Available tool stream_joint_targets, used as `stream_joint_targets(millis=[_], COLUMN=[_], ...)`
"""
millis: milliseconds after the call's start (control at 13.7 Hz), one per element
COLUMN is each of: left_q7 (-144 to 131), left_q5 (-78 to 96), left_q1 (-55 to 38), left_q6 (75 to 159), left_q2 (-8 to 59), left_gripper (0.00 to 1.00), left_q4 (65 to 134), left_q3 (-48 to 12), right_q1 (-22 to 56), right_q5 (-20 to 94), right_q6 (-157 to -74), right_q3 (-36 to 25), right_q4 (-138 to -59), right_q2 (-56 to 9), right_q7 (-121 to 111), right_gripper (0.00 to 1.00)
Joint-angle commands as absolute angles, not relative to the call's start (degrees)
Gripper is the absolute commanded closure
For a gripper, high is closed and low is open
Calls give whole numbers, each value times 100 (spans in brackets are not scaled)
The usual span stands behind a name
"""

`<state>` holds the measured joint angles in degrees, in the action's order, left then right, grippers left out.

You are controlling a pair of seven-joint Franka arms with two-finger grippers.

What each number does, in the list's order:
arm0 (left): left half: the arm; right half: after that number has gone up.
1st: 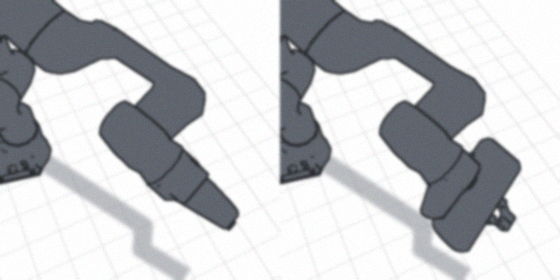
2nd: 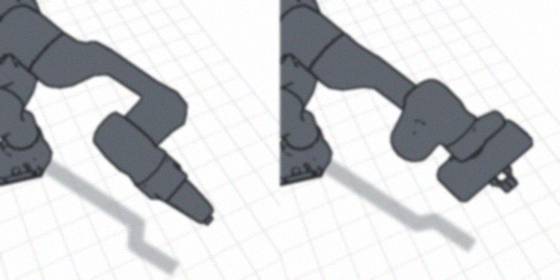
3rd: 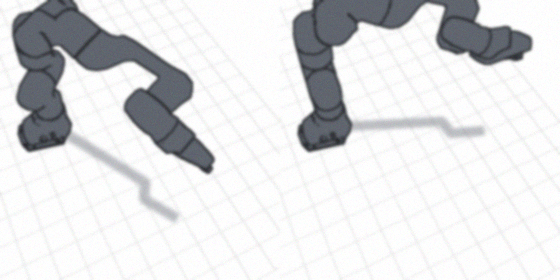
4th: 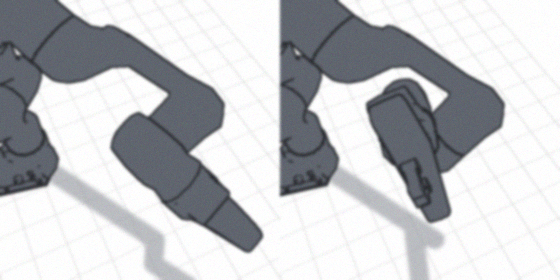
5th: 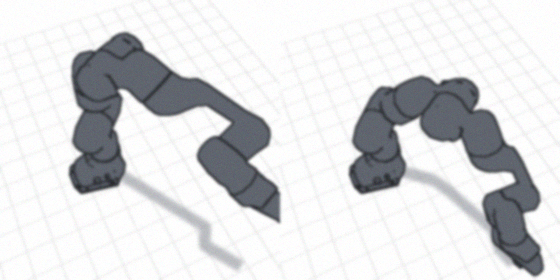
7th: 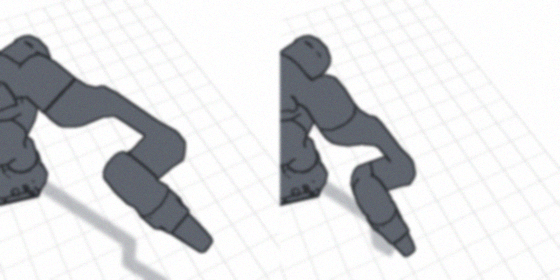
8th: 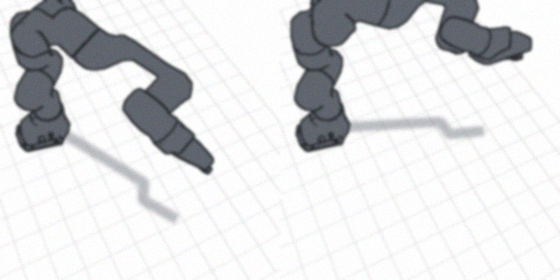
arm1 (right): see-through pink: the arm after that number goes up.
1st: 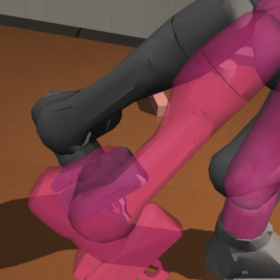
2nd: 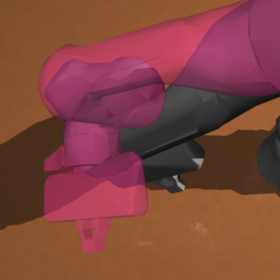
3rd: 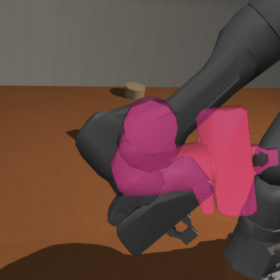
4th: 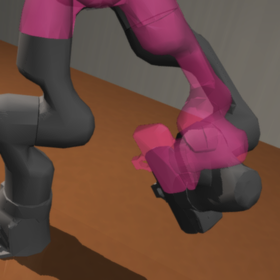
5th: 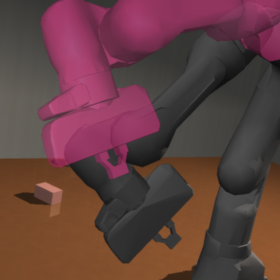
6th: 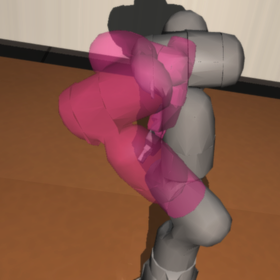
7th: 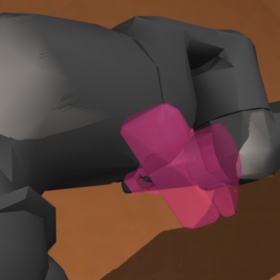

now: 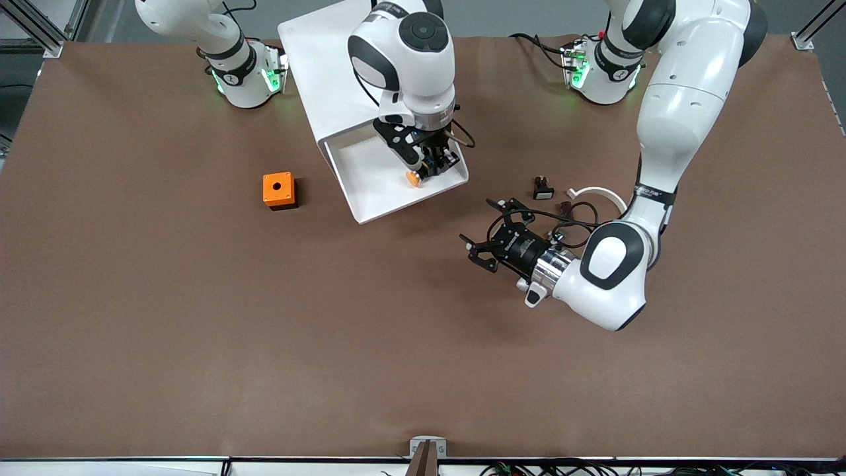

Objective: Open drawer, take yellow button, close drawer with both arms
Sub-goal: 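Lift the yellow button out of the drawer with the right gripper, then lower the button onto the table while the left gripper pushes the drawer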

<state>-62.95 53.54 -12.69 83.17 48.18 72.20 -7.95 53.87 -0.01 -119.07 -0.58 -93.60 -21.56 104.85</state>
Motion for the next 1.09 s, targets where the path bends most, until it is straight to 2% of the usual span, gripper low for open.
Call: stream_joint_targets(millis=[0, 146, 291, 582, 874, 1019], left_q7=[-5697, -5354, -5317, -5317, -5396, -5589], left_q5=[4731, 4344, 4045, 3272, 2586, 2217], left_q1=[-1301, -1310, -1371, -1617, -1915, -2126], left_q6=[8726, 9034, 9271, 9807, 10537, 10696], left_q2=[4685, 4623, 4588, 4342, 4157, 4061], left_gripper=[1, 1, 1, 1, 1, 1], left_q4=[7163, 7163, 7172, 7172, 7172, 7172], left_q3=[-765, -773, -791, -800, -809, -773], right_q1=[5239, 4827, 4248, 2571, 1277, 802], right_q5=[-35, -9, 9, 123, 79, 70], right_q6=[-11813, -11734, -11226, -10837, -11012, -11467], right_q3=[-88, -88, -88, -97, -105, -105], right_q4=[-9071, -9053, -8966, -9000, -9131, -9472], right_q2=[-2197, -2154, -2101, -2030, -2170, -2215], right_q7=[10110, 9417, 8050, 4912, 2720, 1937], right_gripper=[100, 100, 100, 100, 99, 99])
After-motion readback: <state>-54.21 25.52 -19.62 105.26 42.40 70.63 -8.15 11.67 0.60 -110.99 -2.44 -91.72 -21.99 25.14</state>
